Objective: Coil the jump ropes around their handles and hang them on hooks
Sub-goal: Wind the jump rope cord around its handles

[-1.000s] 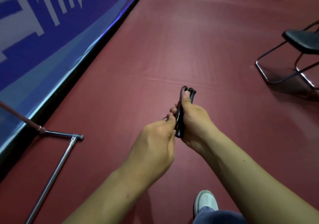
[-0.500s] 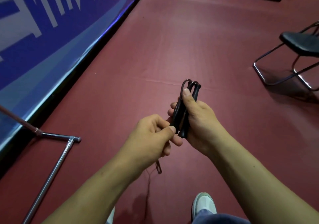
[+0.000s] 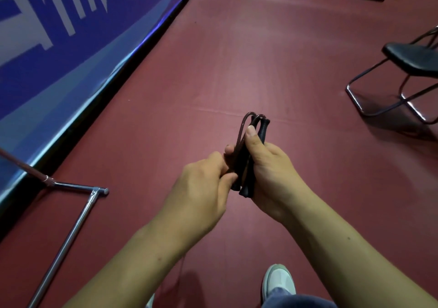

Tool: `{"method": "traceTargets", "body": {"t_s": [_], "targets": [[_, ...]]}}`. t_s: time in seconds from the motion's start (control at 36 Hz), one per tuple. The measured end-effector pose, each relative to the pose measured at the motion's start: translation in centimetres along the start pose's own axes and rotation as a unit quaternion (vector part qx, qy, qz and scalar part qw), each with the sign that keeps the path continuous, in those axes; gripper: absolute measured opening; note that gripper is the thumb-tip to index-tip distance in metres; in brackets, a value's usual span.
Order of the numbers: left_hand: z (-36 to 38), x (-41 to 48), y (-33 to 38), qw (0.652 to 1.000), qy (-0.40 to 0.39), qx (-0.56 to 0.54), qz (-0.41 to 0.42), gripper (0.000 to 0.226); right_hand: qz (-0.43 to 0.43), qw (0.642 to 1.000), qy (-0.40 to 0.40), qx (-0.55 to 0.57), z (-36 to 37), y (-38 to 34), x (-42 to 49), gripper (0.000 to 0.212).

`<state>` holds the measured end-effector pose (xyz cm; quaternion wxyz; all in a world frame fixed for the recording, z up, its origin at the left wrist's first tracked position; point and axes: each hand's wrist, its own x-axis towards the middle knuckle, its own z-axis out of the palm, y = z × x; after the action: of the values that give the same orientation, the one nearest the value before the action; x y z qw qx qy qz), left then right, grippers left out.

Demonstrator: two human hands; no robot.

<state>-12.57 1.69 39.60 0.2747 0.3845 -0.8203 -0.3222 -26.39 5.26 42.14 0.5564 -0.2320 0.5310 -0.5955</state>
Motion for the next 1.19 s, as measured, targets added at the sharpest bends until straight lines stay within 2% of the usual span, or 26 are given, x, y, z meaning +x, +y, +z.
{"method": "traceTargets", "body": {"t_s": [0.17,0.28,0.33,0.47,0.61,0.67,0.75,0.92,1.06,1.19], "targets": [[0.3,-0.1,-0.2,0.995,0.005,0.053,0.087,0.012,0.016,0.997,0.033,0.07,0.8,0.1,0.6,0.048],[0.7,-0.4,0.2,0.996,0.011,0.035,0.084,0.029,0.028,0.984,0.042,0.171,0.7,-0.3,1.4,0.039],[1.0,-0.8,0.5,0.998,0.018,0.021,0.063,0.031,0.031,0.982,0.033,0.184,0.5,-0.5,1.7,0.036],[1.5,-1.4,1.7,0.997,0.019,-0.069,-0.021,0.018,0.009,0.981,0.019,0.194,0.6,-0.7,2.1,0.034],[1.3,-0.7,2.2,0.968,0.014,-0.186,-0.167,0.041,-0.022,0.969,0.021,0.244,0.6,-0.7,2.2,0.043],[1.1,-0.5,2.4,0.958,-0.006,-0.218,-0.188,0.044,-0.025,0.965,0.032,0.258,0.8,-0.8,2.0,0.045],[1.1,-0.4,2.6,0.952,-0.037,-0.239,-0.188,0.033,-0.019,0.96,0.052,0.274,0.8,-0.9,1.8,0.043],[1.2,-0.4,2.6,0.956,-0.059,-0.227,-0.178,0.038,-0.024,0.97,0.054,0.237,0.9,-0.6,1.1,0.041],[1.4,-0.6,3.6,0.962,-0.02,-0.203,-0.179,0.051,-0.036,0.986,0.067,0.148,1.5,-0.3,0.6,0.041],[2.6,-0.5,3.6,0.909,0.061,-0.299,-0.284,0.067,-0.055,0.993,0.087,0.066,2.6,0.5,-0.3,0.072]]}}
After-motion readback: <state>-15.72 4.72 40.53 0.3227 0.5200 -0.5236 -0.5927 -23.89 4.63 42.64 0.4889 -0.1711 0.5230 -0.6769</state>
